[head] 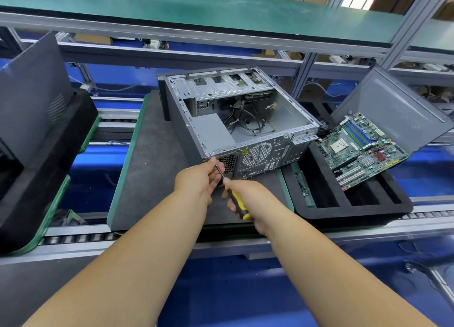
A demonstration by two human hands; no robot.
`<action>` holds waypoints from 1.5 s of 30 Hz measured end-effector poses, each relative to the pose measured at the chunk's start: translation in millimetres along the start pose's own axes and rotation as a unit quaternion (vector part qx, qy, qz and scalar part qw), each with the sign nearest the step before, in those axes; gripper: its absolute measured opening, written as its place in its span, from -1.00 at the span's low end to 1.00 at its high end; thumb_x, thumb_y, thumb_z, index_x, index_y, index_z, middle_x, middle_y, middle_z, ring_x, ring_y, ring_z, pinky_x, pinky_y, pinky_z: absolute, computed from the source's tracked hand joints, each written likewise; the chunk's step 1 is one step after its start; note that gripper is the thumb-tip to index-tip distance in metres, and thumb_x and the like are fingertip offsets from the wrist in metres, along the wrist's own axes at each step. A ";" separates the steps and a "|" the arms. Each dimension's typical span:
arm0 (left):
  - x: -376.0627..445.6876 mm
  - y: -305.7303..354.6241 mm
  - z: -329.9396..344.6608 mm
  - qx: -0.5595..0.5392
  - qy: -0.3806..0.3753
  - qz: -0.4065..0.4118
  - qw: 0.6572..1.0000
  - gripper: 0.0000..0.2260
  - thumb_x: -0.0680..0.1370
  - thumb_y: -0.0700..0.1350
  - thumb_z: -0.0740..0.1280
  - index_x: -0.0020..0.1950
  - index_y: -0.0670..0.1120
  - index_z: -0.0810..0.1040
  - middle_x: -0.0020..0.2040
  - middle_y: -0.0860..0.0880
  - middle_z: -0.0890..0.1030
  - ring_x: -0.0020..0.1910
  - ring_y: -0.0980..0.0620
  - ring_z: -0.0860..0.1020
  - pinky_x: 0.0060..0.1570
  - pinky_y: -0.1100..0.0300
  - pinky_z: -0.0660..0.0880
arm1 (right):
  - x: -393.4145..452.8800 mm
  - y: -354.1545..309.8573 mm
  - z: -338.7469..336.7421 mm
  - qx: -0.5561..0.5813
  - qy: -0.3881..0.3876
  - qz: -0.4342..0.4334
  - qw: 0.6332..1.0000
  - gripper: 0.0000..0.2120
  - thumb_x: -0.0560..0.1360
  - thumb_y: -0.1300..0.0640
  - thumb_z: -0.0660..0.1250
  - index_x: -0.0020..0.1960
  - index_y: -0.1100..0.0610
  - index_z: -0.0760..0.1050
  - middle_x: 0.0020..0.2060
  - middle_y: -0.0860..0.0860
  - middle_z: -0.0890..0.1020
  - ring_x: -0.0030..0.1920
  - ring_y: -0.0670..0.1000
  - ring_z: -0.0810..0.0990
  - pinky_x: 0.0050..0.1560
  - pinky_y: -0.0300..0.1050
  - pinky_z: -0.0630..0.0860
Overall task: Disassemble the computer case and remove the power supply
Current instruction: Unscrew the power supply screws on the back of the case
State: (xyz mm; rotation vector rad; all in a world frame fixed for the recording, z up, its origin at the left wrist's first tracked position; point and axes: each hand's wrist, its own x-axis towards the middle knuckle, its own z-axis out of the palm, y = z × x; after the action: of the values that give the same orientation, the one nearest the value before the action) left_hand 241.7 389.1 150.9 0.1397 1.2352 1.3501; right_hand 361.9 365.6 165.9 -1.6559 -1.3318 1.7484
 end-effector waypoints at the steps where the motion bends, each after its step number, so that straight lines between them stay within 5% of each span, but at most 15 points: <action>1: 0.5 -0.5 0.1 0.001 0.002 0.002 1.000 -0.85 0.58 -0.17 0.34 -0.18 -0.17 0.58 -0.44 0.02 0.63 -0.48 0.20 0.59 -0.43 0.40 0.51 | -0.5 1.6 -3.4 0.098 -0.043 0.036 0.994 -0.59 0.62 -0.11 0.17 -0.21 0.17 0.51 -0.48 0.03 0.46 -0.46 -0.01 0.37 -0.36 -0.12 0.28; 5: 0.5 -2.8 -1.1 0.004 0.006 0.013 1.000 -0.88 0.58 -0.16 0.35 -0.12 -0.18 0.59 -0.41 0.02 0.65 -0.45 0.20 0.60 -0.41 0.40 0.52 | -1.3 8.1 -3.1 0.275 -0.155 0.099 0.944 -0.54 0.64 -0.11 0.06 -0.20 0.19 0.50 -0.48 0.02 0.40 -0.49 -0.03 0.31 -0.39 -0.17 0.28; 10: -0.6 -1.3 -2.0 0.013 0.000 0.018 1.000 -0.90 0.58 -0.18 0.35 -0.10 -0.18 0.59 -0.40 0.01 0.66 -0.41 0.18 0.63 -0.40 0.39 0.53 | -0.3 11.6 5.0 0.279 -0.127 0.068 0.950 -0.56 0.67 -0.07 0.03 -0.23 0.16 0.43 -0.58 -0.01 0.30 -0.59 -0.06 0.21 -0.52 -0.22 0.18; 14: -1.0 2.1 -3.4 0.053 -0.006 0.020 0.998 -0.89 0.58 -0.16 0.35 -0.06 -0.19 0.59 -0.39 0.01 0.67 -0.41 0.17 0.63 -0.37 0.38 0.56 | 0.2 4.2 9.8 0.076 -0.005 0.057 0.995 -0.55 0.68 -0.09 0.02 -0.24 0.13 0.42 -0.59 -0.03 0.33 -0.58 -0.06 0.25 -0.53 -0.24 0.24; 17: -1.4 2.3 -2.5 0.060 -0.005 0.020 0.998 -0.89 0.58 -0.15 0.34 -0.04 -0.19 0.59 -0.40 0.02 0.66 -0.43 0.18 0.63 -0.35 0.37 0.55 | -1.9 -2.0 12.0 -0.149 0.078 0.010 0.986 -0.59 0.68 -0.08 0.03 -0.17 0.13 0.44 -0.41 0.05 0.49 -0.37 0.05 0.43 -0.28 -0.12 0.42; 20: -2.1 0.7 -0.1 0.049 -0.007 0.021 0.999 -0.88 0.59 -0.15 0.34 -0.09 -0.17 0.58 -0.42 0.02 0.65 -0.44 0.18 0.62 -0.35 0.37 0.55 | -4.4 3.8 15.4 -0.427 0.154 -0.103 0.885 -0.64 0.69 -0.08 -0.01 0.04 0.11 0.46 -0.07 0.12 0.59 -0.04 0.15 0.56 -0.15 -0.08 0.36; 22: -2.2 0.1 0.7 0.040 -0.003 0.022 0.999 -0.88 0.58 -0.15 0.34 -0.10 -0.18 0.58 -0.38 0.00 0.66 -0.43 0.17 0.63 -0.35 0.37 0.55 | -4.8 7.1 19.8 -0.517 0.201 -0.128 0.822 -0.65 0.69 -0.08 -0.02 0.12 0.12 0.44 0.00 0.07 0.62 0.01 0.13 0.60 -0.22 -0.11 0.31; 24: -2.1 -0.1 0.6 0.031 -0.002 0.022 0.999 -0.88 0.58 -0.16 0.34 -0.10 -0.19 0.59 -0.37 0.00 0.66 -0.43 0.18 0.63 -0.36 0.38 0.55 | -2.0 7.0 21.1 -0.544 0.208 -0.135 0.801 -0.66 0.69 -0.08 -0.01 0.13 0.12 0.43 0.01 0.06 0.62 0.02 0.12 0.61 -0.23 -0.11 0.30; 26: -1.1 -0.7 0.5 0.024 -0.003 0.022 0.999 -0.88 0.58 -0.17 0.34 -0.12 -0.18 0.58 -0.41 0.01 0.66 -0.44 0.19 0.62 -0.38 0.39 0.54 | 2.3 2.9 16.7 -0.484 0.166 -0.114 0.852 -0.64 0.68 -0.08 0.02 0.09 0.15 0.46 -0.02 0.09 0.61 0.01 0.14 0.59 -0.17 -0.10 0.36; 29: 0.5 -1.3 0.7 0.010 -0.002 0.019 1.000 -0.87 0.58 -0.19 0.34 -0.15 -0.18 0.58 -0.43 0.01 0.65 -0.45 0.19 0.61 -0.42 0.39 0.53 | 4.7 -1.9 4.4 -0.111 -0.004 -0.011 0.994 -0.61 0.65 -0.10 0.11 -0.13 0.17 0.48 -0.39 0.09 0.53 -0.39 0.06 0.50 -0.33 -0.12 0.45; 32: 2.1 -2.1 1.1 -0.003 -0.001 0.013 1.000 -0.84 0.58 -0.19 0.34 -0.20 -0.17 0.57 -0.43 0.00 0.64 -0.46 0.19 0.60 -0.42 0.40 0.52 | 3.8 5.8 -5.5 0.229 -0.145 0.068 0.960 -0.57 0.62 -0.14 0.13 -0.22 0.16 0.47 -0.52 0.01 0.39 -0.54 -0.04 0.30 -0.44 -0.19 0.25; 34: 2.1 -2.7 0.8 -0.007 0.002 0.010 1.000 -0.85 0.57 -0.18 0.35 -0.19 -0.17 0.58 -0.41 0.00 0.66 -0.44 0.18 0.62 -0.41 0.40 0.53 | 3.9 11.0 -4.4 0.326 -0.195 0.092 0.920 -0.56 0.62 -0.15 0.09 -0.21 0.16 0.46 -0.52 -0.01 0.36 -0.55 -0.06 0.26 -0.42 -0.19 0.21; 37: 1.4 -3.2 -0.4 -0.002 0.000 0.016 1.000 -0.85 0.57 -0.18 0.36 -0.19 -0.17 0.59 -0.40 0.00 0.66 -0.42 0.18 0.63 -0.42 0.38 0.53 | 3.0 12.8 3.2 0.341 -0.205 0.073 0.915 -0.57 0.65 -0.11 0.03 -0.23 0.14 0.40 -0.58 -0.03 0.29 -0.61 -0.07 0.20 -0.47 -0.20 0.12; 41: -0.2 -0.3 -2.3 0.012 -0.009 0.016 1.000 -0.86 0.58 -0.18 0.34 -0.16 -0.17 0.58 -0.39 0.00 0.67 -0.41 0.17 0.64 -0.39 0.38 0.55 | 1.2 10.0 4.4 0.245 -0.132 0.050 0.959 -0.53 0.68 -0.12 -0.01 -0.26 0.11 0.38 -0.60 -0.03 0.28 -0.61 -0.07 0.19 -0.51 -0.21 0.13; 45: -3.1 1.9 -2.7 0.023 -0.017 0.011 1.000 -0.87 0.58 -0.18 0.33 -0.14 -0.17 0.58 -0.38 0.00 0.67 -0.40 0.17 0.64 -0.33 0.37 0.56 | 1.3 -1.6 12.3 0.008 0.020 0.046 0.999 -0.56 0.67 -0.12 0.04 -0.23 0.12 0.40 -0.60 -0.02 0.37 -0.55 -0.03 0.30 -0.49 -0.22 0.28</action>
State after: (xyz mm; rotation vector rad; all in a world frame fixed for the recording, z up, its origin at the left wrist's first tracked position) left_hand 239.4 385.8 152.8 0.2089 1.2388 1.3346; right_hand 349.8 363.0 164.7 -1.7603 -1.2398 1.7621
